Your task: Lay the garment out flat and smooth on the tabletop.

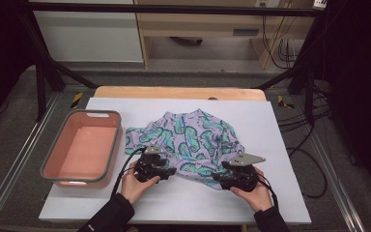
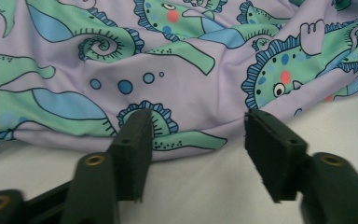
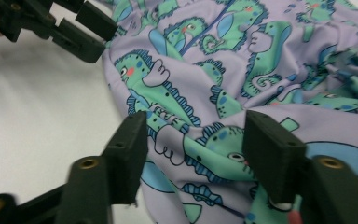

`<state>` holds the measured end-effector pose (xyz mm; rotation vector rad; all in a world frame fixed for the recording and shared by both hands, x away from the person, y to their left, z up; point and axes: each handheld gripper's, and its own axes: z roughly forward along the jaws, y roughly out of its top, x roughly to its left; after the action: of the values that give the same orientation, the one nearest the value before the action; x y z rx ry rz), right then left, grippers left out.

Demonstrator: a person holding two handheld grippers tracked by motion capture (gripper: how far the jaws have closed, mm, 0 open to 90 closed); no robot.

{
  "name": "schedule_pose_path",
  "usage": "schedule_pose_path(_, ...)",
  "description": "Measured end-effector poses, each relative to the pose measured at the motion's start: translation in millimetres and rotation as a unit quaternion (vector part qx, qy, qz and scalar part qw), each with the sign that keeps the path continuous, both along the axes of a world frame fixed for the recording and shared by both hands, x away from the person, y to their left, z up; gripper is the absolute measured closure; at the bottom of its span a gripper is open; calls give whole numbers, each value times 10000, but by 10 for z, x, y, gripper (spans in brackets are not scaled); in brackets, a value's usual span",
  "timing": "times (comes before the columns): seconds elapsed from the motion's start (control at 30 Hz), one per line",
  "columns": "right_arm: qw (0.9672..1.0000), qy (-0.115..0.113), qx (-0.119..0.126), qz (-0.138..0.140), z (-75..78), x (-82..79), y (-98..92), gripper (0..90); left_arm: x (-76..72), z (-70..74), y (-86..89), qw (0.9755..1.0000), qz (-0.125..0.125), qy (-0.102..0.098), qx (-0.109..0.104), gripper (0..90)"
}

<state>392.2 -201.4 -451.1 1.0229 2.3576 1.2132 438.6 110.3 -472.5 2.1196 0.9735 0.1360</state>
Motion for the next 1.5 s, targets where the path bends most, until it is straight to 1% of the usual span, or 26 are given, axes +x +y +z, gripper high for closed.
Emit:
schedule_pose_path(0.03, 10000, 31, -45, 53, -13, -1, 12, 529, -6, -8, -13, 10000, -8, -3, 28, 472)
schedule_pose_path(0.1, 9997, 66, -107, 191, -39, -6, 38, 625, -24, -23, -43, 9999, -32, -88, 111, 516)
schedule_pose_path(0.13, 9995, 76, -177, 255, -48, -9, 50, 694, -33, -25, -52, 9997, -58, -147, 165, 542)
schedule_pose_path(0.17, 9992, 91, -227, 311, -54, -10, 61, 751, -40, -25, -61, 9997, -84, -163, 188, 573)
schedule_pose_path(0.23, 9987, 178, -257, 394, -62, -7, 72, 852, -50, -27, -74, 9996, -108, -157, 192, 628)
schedule_pose_path(0.27, 9986, 221, -248, 412, -60, -8, 73, 879, -58, -30, -79, 9995, -110, -182, 214, 664)
schedule_pose_path(0.3, 9985, 248, -236, 416, -56, -8, 74, 889, -65, -31, -84, 9994, -104, -208, 238, 693)
schedule_pose_path(0.4, 9984, 285, -192, 454, -22, -18, 72, 894, -72, -30, -82, 9993, -142, -175, 282, 799)
schedule_pose_path(0.5, 9985, 237, -90, 479, 21, -29, 80, 896, -72, -27, -71, 9994, -164, -140, 285, 885)
schedule_pose_path(0.6, 9985, 181, 46, 519, 68, -47, 110, 897, -65, -14, -33, 9996, -215, -127, 129, 895)
schedule_pose_path(0.67, 9979, 123, 145, 614, 116, -64, 155, 897, -61, 16, 6, 9996, -171, -204, 43, 896)
schedule_pose_path(0.73, 9972, 62, 232, 703, 168, -78, 231, 897, -43, 55, 65, 9997, -138, -210, -56, 897)
schedule_pose_path(0.87, 9949, -37, 326, 953, 256, -69, 462, 897, -13, 115, 183, 9994, 19, -249, -234, 897)
schedule_pose_path(0.93, 9937, -68, 384, 1049, 309, -36, 601, 897, -5, 140, 232, 9992, 73, -294, -273, 897)
schedule_pose_path(1.03, 9909, -69, 536, 1232, 378, 13, 813, 898, 13, 175, 303, 9986, 216, -379, -285, 895)
schedule_pose_path(1.07, 9896, -56, 585, 1315, 391, 22, 888, 898, 21, 189, 334, 9983, 265, -420, -295, 892)
schedule_pose_path(1.1, 9883, -47, 607, 1396, 398, 24, 968, 898, 29, 203, 365, 9979, 333, -442, -327, 866)
schedule_pose_path(1.17, 9861, -39, 583, 1553, 401, 20, 1131, 897, 51, 234, 438, 9973, 408, -433, -419, 842)
schedule_pose_path(1.23, 9846, -21, 575, 1651, 380, 13, 1275, 896, 62, 261, 502, 9960, 557, -436, -540, 773)
schedule_pose_path(1.27, 9845, 13, 524, 1672, 351, 6, 1335, 893, 67, 271, 528, 9955, 606, -431, -583, 727)
schedule_pose_path(1.3, 9848, 83, 396, 1689, 307, 1, 1381, 890, 70, 277, 550, 9950, 632, -441, -636, 689)
schedule_pose_path(1.33, 9849, 171, 258, 1703, 255, -3, 1413, 880, 75, 277, 563, 9945, 665, -438, -687, 648)
schedule_pose_path(1.37, 9849, 254, 171, 1702, 206, -8, 1424, 854, 84, 274, 568, 9943, 686, -413, -707, 587)
schedule_pose_path(1.4, 9849, 297, 105, 1701, 171, -9, 1417, 810, 93, 265, 565, 9943, 690, -394, -707, 522)
schedule_pose_path(1.43, 9857, 272, 101, 1662, 157, -14, 1392, 765, 97, 251, 552, 9946, 687, -372, -684, 469)
schedule_pose_path(1.5, 9876, 124, 199, 1553, 189, -12, 1281, 681, 98, 213, 505, 9954, 677, -332, -593, 396)
